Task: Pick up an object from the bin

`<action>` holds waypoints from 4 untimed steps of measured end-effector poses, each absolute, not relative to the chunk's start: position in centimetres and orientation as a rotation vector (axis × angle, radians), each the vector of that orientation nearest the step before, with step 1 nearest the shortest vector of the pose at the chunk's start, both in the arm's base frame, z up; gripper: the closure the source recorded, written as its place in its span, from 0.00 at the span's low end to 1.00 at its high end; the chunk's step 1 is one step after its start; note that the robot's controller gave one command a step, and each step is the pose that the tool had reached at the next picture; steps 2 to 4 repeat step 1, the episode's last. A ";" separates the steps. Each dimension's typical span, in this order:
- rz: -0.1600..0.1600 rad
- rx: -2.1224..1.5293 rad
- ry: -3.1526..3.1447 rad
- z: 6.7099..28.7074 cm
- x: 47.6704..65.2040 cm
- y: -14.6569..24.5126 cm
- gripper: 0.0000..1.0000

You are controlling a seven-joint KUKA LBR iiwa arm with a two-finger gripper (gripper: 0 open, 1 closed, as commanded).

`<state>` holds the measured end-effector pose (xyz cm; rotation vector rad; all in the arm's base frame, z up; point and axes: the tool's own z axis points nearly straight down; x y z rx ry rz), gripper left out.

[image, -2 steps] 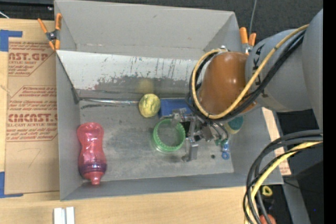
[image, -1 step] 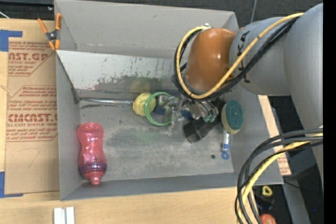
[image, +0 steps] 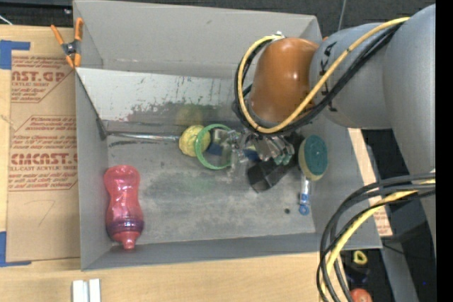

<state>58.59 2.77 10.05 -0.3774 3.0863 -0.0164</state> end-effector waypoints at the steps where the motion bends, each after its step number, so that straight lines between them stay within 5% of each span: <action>1: -0.017 -0.395 3.086 19.6 57.9 1.3 1.00; 4: -0.017 -0.395 3.086 19.6 57.9 1.3 1.00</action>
Offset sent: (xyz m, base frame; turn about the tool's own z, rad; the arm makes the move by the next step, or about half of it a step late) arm -0.0006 -0.0172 0.0147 -0.0377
